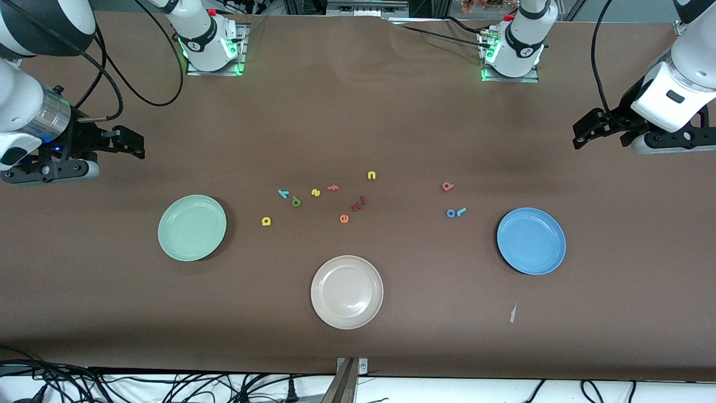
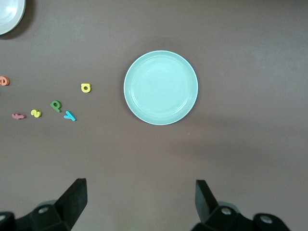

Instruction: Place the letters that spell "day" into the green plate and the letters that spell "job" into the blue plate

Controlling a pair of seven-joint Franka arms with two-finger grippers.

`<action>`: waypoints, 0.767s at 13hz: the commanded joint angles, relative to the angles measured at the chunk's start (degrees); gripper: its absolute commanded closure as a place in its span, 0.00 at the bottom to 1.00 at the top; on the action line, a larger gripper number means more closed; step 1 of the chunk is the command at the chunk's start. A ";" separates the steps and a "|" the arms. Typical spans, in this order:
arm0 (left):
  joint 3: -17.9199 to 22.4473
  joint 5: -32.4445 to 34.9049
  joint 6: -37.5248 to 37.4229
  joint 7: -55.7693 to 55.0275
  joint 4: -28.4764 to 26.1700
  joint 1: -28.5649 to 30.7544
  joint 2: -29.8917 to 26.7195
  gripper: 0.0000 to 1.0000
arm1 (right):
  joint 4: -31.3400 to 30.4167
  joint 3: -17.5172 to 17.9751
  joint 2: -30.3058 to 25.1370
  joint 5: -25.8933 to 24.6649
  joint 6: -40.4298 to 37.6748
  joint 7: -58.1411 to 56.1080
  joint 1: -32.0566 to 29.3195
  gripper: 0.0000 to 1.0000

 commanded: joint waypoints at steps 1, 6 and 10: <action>-0.32 -0.66 -0.98 1.08 0.86 -0.05 0.23 0.00 | -0.47 -0.04 -0.38 0.62 0.28 0.10 0.04 0.00; -0.59 -0.66 -0.98 1.00 0.86 -0.05 0.14 0.00 | -0.73 -0.04 -0.38 0.62 0.37 0.10 0.04 0.01; -0.59 -0.66 -0.98 1.08 0.86 -0.05 0.14 0.00 | -1.00 -0.04 -0.38 0.62 0.63 0.10 0.04 0.00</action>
